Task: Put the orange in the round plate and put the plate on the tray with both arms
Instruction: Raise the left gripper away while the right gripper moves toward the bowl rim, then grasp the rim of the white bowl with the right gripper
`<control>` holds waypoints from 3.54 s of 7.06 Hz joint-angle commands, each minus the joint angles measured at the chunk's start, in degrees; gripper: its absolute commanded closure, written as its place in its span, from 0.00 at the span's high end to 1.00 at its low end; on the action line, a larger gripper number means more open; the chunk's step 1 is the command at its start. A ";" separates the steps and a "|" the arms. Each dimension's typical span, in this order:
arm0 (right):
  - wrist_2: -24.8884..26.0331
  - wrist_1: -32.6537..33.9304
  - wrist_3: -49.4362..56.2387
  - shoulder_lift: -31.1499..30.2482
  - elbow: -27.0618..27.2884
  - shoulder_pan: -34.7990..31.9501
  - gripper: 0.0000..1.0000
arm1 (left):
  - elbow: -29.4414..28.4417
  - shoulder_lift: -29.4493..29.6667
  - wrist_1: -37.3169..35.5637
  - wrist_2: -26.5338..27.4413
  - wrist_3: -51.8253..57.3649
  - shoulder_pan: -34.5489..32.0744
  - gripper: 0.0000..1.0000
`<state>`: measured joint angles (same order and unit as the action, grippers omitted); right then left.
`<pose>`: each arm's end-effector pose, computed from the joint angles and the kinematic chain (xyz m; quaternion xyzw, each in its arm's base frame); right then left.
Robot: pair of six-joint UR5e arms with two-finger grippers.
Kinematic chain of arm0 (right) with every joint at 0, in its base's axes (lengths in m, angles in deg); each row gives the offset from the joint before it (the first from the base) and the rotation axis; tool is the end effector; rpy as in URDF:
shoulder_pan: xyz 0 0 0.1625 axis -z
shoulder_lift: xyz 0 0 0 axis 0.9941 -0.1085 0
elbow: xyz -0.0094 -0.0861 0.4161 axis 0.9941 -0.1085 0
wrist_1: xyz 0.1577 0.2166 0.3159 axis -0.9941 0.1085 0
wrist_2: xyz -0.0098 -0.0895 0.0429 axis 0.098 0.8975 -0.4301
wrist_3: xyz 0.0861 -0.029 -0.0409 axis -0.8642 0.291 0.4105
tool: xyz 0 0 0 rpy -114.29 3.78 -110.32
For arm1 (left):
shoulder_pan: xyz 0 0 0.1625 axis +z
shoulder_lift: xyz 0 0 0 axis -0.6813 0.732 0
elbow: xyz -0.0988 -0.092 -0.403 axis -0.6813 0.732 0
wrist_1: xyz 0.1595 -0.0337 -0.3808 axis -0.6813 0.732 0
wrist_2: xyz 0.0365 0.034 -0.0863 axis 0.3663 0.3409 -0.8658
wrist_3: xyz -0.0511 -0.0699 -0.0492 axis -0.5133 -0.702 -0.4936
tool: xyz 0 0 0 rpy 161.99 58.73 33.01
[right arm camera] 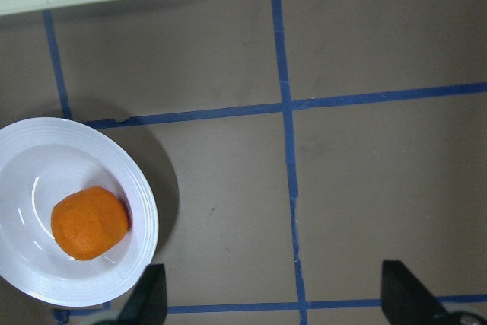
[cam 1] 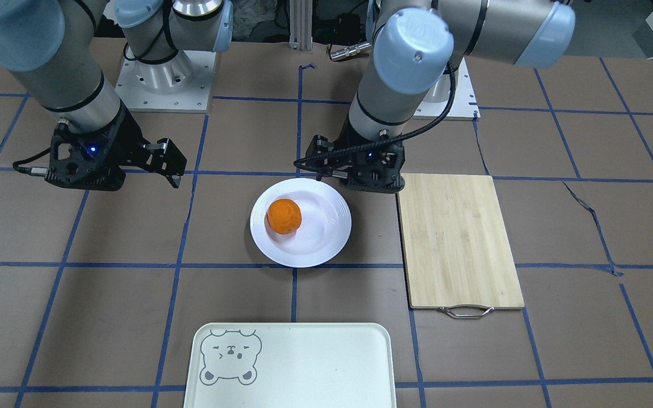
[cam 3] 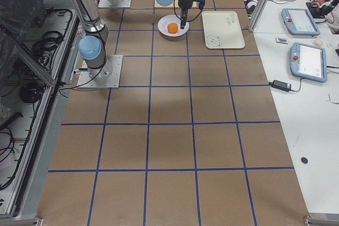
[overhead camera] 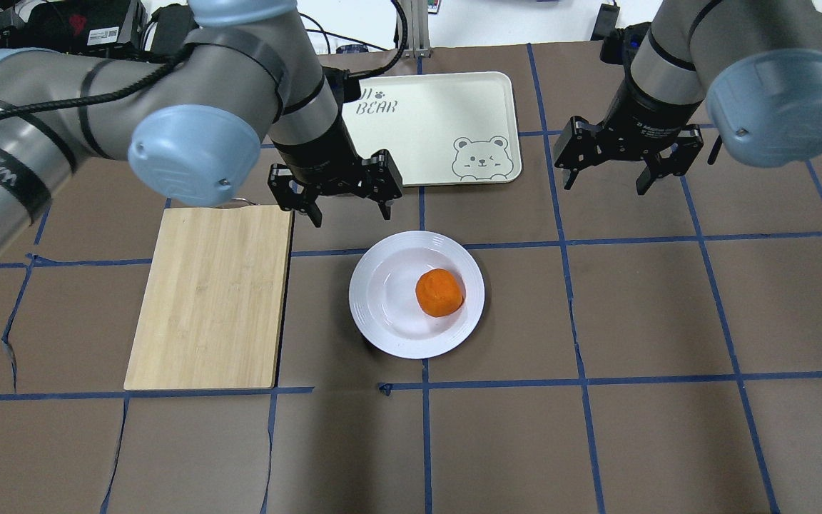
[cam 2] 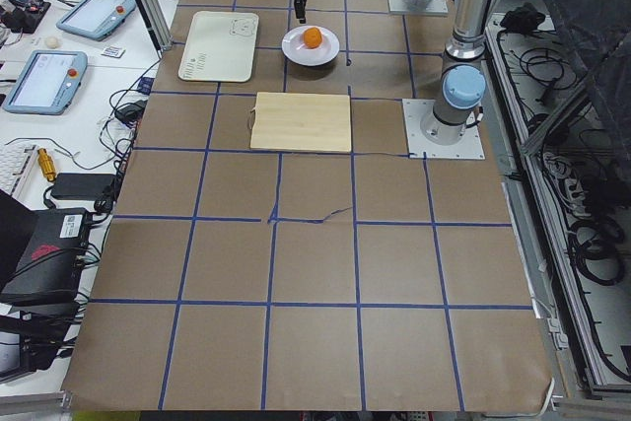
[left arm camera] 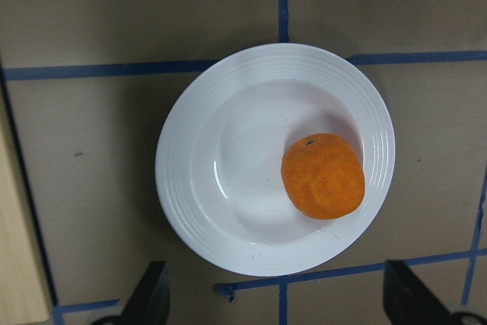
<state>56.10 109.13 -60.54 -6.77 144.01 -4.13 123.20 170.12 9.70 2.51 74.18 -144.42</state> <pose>0.1261 -0.5221 0.4084 0.0443 0.9970 0.0234 0.0596 -0.2509 -0.5053 0.4141 -0.0059 -0.9978 -0.0372 0.0544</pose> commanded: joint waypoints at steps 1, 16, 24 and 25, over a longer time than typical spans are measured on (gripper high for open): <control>-9.01 5.42 1.51 4.22 1.20 0.80 1.00 | -0.76 -4.85 1.04 6.39 9.32 5.82 1.00; -24.79 48.61 5.30 20.41 20.90 -6.32 0.92 | -0.32 -6.53 -1.77 6.67 15.97 9.71 1.00; -26.28 48.35 5.82 20.32 21.08 -6.32 0.23 | -0.32 -6.71 -1.77 6.67 15.98 9.89 1.00; -26.20 48.35 5.74 20.32 20.99 -6.41 0.00 | -0.32 -6.71 -1.77 6.76 16.06 9.97 1.00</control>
<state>29.84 157.51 -54.79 13.56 165.07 -10.50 122.88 163.42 7.93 9.24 90.20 -134.49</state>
